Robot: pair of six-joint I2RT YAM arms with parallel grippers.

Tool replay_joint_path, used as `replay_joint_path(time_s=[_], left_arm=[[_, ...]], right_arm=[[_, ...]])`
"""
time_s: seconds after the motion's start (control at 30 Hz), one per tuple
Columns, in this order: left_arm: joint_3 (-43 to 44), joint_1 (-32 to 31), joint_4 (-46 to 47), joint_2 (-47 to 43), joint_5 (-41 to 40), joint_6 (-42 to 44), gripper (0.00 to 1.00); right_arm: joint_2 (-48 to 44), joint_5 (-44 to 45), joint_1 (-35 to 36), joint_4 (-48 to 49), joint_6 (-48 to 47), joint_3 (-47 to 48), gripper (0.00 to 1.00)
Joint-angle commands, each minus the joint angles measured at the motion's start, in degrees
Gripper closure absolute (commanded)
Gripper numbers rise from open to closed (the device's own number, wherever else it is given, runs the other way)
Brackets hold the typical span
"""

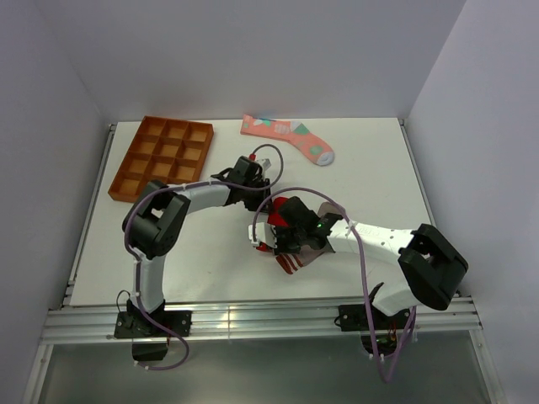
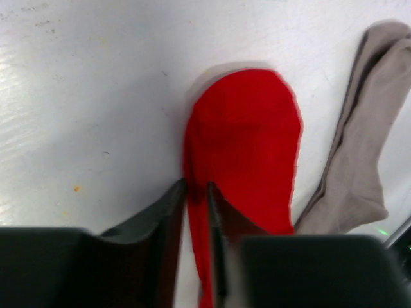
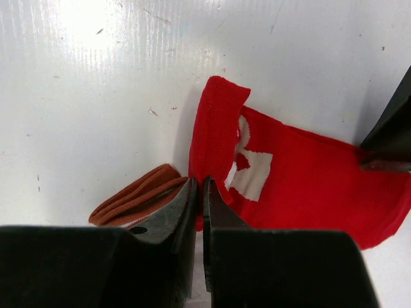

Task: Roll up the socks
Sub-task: Roll the sock at the center of the board.

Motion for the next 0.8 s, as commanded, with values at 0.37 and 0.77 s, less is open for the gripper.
replay_joint_path(time_s=[0.37,0.77], left_arm=[[-6.73,4.32,2.05,-2.01,-4.09,-4.61,1.00],[-14.03,10.65,2.57,-11.24,-9.81,-7.07,1.00]], right_arm=[[0.38,1.91,0.00,1.56,-0.71,2.68,0.98],[12.85,-3.62,-2.19,-11.26,-0.10,18.57,0.98]])
